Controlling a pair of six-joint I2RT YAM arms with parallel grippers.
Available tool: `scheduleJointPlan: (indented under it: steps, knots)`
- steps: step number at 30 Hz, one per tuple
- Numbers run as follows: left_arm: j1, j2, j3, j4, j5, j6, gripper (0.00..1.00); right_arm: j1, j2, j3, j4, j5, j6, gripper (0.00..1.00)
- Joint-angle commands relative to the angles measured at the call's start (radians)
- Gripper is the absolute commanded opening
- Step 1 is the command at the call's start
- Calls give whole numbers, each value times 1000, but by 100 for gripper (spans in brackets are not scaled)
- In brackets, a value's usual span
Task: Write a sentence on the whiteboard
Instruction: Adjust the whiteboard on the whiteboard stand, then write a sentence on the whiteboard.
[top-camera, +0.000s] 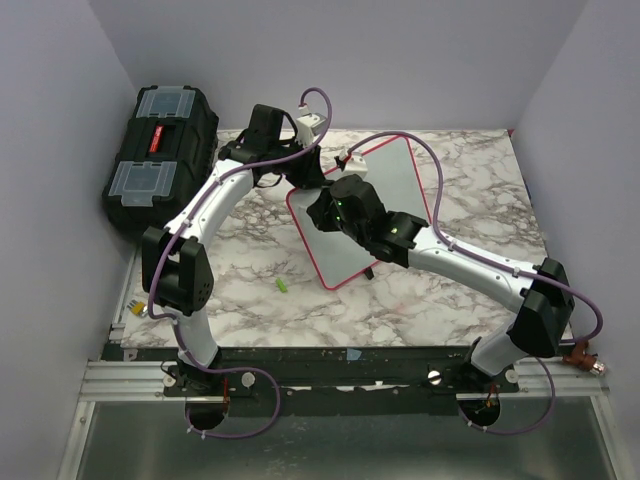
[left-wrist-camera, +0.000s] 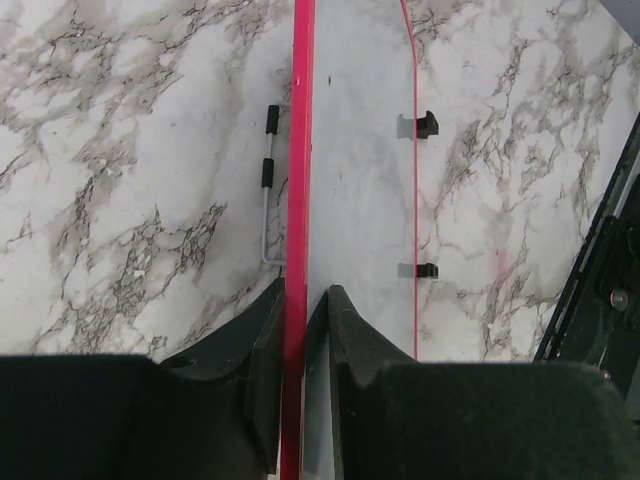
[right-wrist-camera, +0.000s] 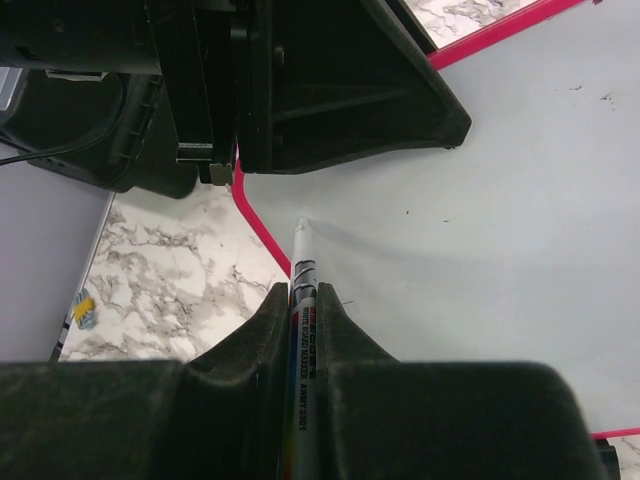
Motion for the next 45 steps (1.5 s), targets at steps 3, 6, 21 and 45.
scheduleJointPlan:
  steps: [3,6,21,45]
  knots:
    - [-5,-59,0,51,-36,24,0,11,21,11,46,44,2,1]
    - [-7,-60,2,50,-36,26,0,11,23,-1,46,47,1,1]
    - [-10,-60,16,37,-35,29,0,11,-22,-104,20,59,24,1]
    - [-29,-63,23,2,-45,60,0,12,34,19,37,205,-61,1]
